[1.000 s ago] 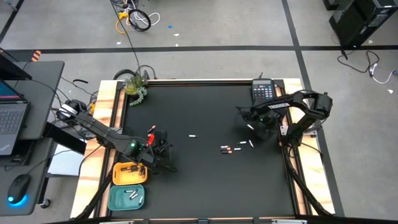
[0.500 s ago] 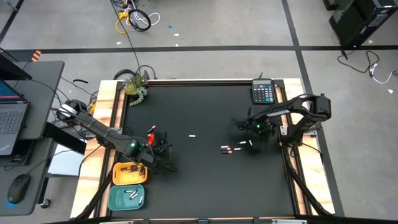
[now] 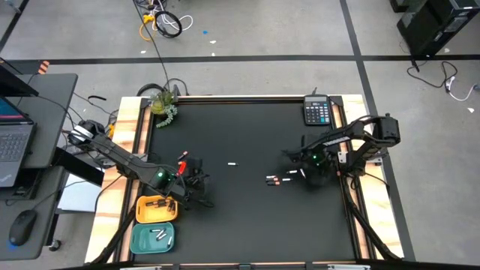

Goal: Sort batteries
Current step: Put the black battery into the yellow bin

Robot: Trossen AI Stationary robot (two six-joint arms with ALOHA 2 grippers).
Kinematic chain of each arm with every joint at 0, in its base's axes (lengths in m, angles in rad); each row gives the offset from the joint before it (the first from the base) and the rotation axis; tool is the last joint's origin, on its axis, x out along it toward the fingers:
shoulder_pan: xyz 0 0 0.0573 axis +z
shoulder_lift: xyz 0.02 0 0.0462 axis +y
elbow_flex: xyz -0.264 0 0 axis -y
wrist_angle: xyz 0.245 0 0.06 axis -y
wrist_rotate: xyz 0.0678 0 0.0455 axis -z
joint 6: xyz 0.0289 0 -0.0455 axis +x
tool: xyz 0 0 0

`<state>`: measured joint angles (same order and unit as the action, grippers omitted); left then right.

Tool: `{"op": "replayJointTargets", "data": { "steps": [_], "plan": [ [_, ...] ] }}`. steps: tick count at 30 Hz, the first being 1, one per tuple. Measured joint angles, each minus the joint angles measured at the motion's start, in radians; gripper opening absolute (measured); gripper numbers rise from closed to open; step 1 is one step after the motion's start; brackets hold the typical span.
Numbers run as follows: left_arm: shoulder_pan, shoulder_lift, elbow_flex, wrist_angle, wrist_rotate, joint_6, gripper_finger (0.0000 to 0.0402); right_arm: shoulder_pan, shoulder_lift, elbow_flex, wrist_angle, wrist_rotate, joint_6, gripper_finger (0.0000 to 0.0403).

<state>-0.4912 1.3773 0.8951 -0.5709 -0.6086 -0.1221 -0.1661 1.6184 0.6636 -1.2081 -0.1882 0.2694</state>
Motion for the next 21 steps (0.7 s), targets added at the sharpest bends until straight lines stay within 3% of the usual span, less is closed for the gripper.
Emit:
{"op": "replayJointTargets", "data": {
  "steps": [9, 21],
  "plan": [
    [0.0, 0.0, 0.0, 0.001, 0.0, 0.01, 0.0172, -0.016, 0.0, 0.0, -0.032, 0.004, -0.122, 0.0277],
    [0.0, 0.0, 0.0, 0.005, 0.008, -0.023, 0.0172, -0.019, 0.0, 0.0, 0.099, 0.01, 0.017, 0.0281]
  ]
}}
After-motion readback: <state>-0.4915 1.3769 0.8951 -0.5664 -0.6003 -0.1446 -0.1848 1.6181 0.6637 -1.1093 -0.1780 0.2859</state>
